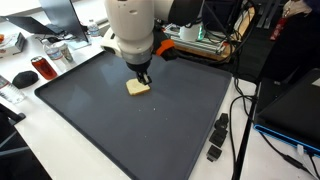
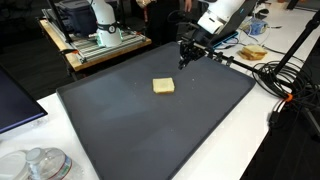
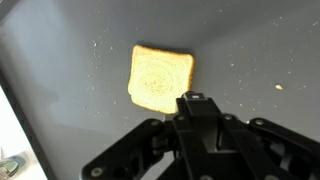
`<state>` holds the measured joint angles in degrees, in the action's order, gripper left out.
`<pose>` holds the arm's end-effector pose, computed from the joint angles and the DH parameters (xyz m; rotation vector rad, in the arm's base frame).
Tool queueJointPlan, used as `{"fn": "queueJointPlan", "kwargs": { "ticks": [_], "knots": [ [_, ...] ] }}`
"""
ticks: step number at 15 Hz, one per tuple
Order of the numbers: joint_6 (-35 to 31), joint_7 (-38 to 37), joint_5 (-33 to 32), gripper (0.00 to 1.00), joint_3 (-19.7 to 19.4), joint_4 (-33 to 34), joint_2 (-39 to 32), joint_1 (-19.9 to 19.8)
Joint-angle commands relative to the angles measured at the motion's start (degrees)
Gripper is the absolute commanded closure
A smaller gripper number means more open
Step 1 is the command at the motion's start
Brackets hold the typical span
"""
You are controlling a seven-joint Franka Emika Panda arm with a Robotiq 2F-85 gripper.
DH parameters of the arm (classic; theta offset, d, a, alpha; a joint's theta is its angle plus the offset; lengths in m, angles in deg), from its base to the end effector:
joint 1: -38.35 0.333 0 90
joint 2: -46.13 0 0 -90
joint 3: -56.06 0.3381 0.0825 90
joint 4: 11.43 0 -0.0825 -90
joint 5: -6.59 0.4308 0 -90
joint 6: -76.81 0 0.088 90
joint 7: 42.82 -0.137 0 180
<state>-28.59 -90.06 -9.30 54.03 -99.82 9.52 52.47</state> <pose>0.6976 0.1216 0.2214 2.6454 -0.6608 -0.2211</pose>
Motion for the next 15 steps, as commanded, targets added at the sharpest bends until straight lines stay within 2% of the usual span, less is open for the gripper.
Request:
{"fn": "queueJointPlan", "kwargs": {
  "ticks": [1, 10, 15],
  "knots": [
    [3.4, 0.8, 2.7, 0.93, -0.4, 8.6, -5.8, -1.4],
    [11.8, 9.3, 12.1, 0.92, -0.5, 26.8, -17.2, -8.7],
    [12.9, 16.3, 18.6, 0.93, 0.0, 32.2, -20.3, -13.8]
  ]
}}
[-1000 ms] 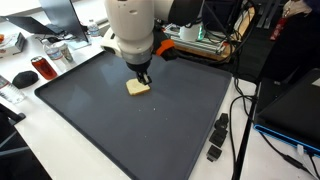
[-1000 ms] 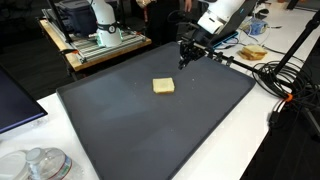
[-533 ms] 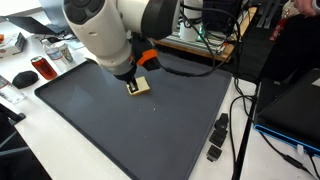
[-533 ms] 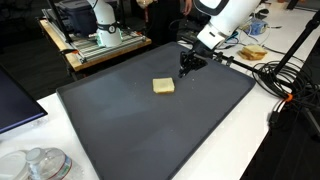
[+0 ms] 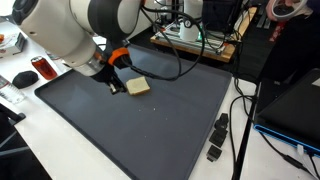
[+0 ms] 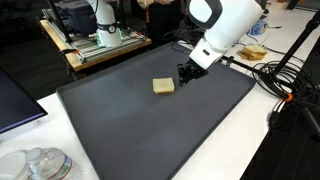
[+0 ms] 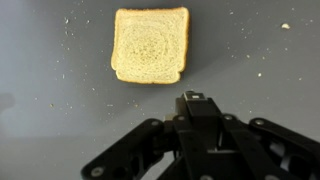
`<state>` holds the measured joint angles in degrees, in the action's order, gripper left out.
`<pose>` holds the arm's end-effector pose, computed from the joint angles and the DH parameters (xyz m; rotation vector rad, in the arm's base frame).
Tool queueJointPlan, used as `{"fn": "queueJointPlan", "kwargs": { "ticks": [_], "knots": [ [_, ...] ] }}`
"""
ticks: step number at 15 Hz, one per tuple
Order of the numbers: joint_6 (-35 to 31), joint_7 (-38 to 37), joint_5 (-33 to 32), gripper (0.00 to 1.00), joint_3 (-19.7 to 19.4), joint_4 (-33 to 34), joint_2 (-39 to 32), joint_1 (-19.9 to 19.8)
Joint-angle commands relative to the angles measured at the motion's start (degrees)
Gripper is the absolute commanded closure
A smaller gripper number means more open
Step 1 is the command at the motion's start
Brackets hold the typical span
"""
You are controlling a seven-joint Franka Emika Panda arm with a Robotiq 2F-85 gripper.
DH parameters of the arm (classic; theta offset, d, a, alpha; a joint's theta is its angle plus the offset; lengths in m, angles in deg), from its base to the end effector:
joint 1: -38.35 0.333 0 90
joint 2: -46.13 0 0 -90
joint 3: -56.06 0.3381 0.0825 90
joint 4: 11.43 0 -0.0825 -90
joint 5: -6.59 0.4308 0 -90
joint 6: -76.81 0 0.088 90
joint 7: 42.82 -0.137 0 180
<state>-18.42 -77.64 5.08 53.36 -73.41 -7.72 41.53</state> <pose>0.7796 0.0129 0.1939 2.8094 -0.8380 -0.4764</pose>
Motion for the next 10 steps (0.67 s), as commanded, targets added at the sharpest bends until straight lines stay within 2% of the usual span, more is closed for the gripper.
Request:
{"fn": "queueJointPlan", "kwargs": {
  "ticks": [1, 7, 10],
  "knots": [
    [2.7, 5.1, 5.4, 0.93, 0.7, 6.2, -3.4, -3.8],
    [-0.3, 13.5, 11.4, 0.93, 1.8, 3.5, -3.0, -8.0],
    [-4.5, 18.2, 12.5, 0.93, 2.2, -0.1, -2.0, -8.9]
  ]
}}
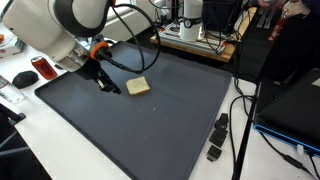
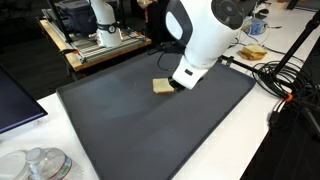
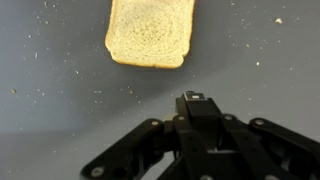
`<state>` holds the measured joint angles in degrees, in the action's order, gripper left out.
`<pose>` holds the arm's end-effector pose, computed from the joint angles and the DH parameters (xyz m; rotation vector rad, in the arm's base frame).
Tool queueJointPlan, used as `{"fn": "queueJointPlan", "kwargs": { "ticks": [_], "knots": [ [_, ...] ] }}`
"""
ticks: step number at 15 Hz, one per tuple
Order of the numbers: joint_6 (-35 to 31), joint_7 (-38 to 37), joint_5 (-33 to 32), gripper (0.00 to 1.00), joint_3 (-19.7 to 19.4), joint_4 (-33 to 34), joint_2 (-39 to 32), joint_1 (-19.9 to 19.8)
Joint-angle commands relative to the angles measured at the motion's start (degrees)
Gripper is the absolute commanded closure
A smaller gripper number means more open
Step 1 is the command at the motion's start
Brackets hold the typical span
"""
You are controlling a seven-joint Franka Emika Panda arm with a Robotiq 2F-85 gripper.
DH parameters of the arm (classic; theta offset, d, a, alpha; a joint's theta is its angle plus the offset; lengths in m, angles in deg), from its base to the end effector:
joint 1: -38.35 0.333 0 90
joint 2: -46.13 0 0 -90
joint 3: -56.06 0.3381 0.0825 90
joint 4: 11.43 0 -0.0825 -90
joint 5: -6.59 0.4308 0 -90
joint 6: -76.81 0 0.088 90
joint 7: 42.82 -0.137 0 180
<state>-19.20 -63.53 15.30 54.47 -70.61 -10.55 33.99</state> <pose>0.7865 -0.0563 0.1784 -2.9230 0.7452 0.5469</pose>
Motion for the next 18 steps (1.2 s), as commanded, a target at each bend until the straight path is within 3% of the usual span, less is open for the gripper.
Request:
{"fn": "queueJointPlan", "kwargs": {
  "ticks": [1, 8, 18],
  "knots": [
    [-5.6, 4.9, 2.2, 0.93, 1.5, -4.7, 1.5, -1.8],
    [-19.9, 10.0, 5.4, 0.93, 1.5, -21.9, 9.8, -3.3],
    [-32.7, 19.8, 16.6, 0.93, 2.1, -47.0, 26.6, -8.4]
  ]
}}
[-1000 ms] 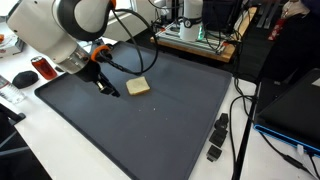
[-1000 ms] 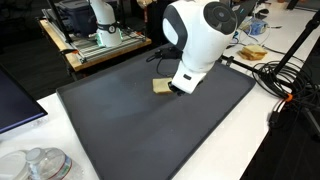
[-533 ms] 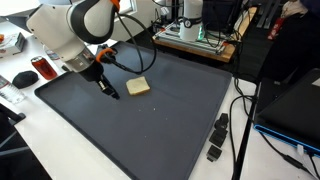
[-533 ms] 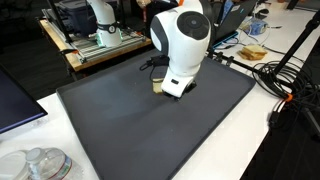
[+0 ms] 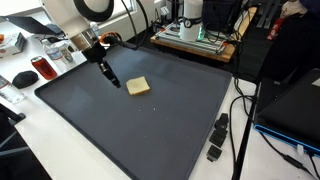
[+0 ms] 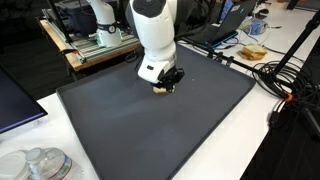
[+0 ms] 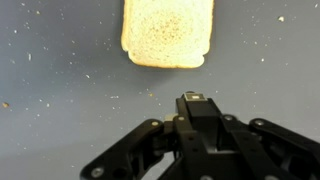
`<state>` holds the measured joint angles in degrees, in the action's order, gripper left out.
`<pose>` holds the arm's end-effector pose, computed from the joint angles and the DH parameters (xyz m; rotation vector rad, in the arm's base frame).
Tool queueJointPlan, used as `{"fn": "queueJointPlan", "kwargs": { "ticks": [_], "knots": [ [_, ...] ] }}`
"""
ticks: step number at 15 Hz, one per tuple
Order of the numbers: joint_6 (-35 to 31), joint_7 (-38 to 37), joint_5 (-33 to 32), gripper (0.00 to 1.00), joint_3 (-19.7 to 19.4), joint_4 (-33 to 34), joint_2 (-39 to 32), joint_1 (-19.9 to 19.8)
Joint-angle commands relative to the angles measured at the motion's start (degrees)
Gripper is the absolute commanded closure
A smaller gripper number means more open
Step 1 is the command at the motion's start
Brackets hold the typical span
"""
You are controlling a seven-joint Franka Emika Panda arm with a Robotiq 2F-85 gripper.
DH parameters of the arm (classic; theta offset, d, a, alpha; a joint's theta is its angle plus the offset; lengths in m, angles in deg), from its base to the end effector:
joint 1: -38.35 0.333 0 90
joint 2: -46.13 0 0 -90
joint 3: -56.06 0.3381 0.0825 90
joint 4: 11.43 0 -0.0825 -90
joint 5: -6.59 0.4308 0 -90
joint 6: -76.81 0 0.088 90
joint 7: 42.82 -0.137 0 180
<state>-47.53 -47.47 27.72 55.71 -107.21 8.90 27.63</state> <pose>0.7020 -0.1137 0.1731 -2.7532 0.7119 0.1906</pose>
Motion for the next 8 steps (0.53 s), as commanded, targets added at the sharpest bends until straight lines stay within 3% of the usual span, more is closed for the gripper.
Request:
{"fn": "queueJointPlan", "kwargs": {
  "ticks": [1, 8],
  "knots": [
    [-5.4, 5.0, 5.4, 0.93, 0.9, -12.4, 8.5, -2.6],
    [-11.8, 14.5, 15.6, 0.93, 1.1, -23.7, 14.9, -5.5]
  ]
}}
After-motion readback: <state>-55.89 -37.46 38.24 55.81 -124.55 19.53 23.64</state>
